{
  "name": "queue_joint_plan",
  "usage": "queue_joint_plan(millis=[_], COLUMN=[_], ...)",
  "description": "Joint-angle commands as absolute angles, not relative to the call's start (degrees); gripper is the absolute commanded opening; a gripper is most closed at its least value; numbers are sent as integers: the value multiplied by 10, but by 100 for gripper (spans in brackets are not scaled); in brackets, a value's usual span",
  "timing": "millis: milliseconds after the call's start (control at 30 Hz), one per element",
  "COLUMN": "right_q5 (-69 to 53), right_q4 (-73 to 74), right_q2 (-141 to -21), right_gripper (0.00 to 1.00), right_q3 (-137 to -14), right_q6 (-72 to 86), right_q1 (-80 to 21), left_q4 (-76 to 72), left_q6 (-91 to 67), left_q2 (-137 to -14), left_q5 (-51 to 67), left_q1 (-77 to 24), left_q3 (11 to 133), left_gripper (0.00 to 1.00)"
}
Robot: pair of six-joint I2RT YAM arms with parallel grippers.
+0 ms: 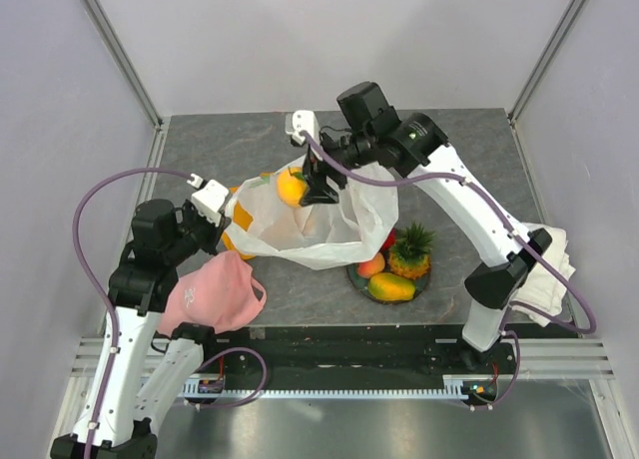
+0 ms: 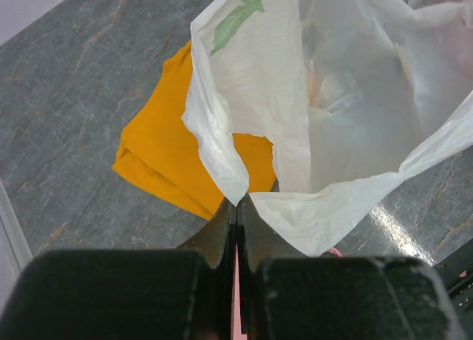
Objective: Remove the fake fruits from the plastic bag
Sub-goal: Take out the fake fruit from the plastic bag, then place the fake fruit on the plate.
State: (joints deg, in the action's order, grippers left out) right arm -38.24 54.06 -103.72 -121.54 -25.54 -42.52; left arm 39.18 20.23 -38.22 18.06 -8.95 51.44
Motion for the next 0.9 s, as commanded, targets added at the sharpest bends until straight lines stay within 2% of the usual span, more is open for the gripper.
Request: queue_joint_plan(millis=[0, 133, 333, 467, 867], right_q5=[-297, -248, -197, -136, -66], right_q4=[788, 815, 837, 831, 745], right_q2=[-980, -882, -799, -791, -812], right_gripper=[52, 51, 52, 52, 55], right_q3=[-1214, -1037, -912, -847, -763], right_q6=[-513, -627, -749, -779, -832], right_q1=[-425, -426, -473, -497, -501], left_q4=[342, 328, 325, 323, 345], left_q6=[150, 150, 145, 142, 133], left_q2=[-396, -400, -437, -454, -417], left_q5=[180, 173, 83, 23, 74], left_q1=[-83, -80, -76, -69, -45], left_q3=[548, 545, 560, 599, 603], left_gripper=[2, 2, 2, 1, 1])
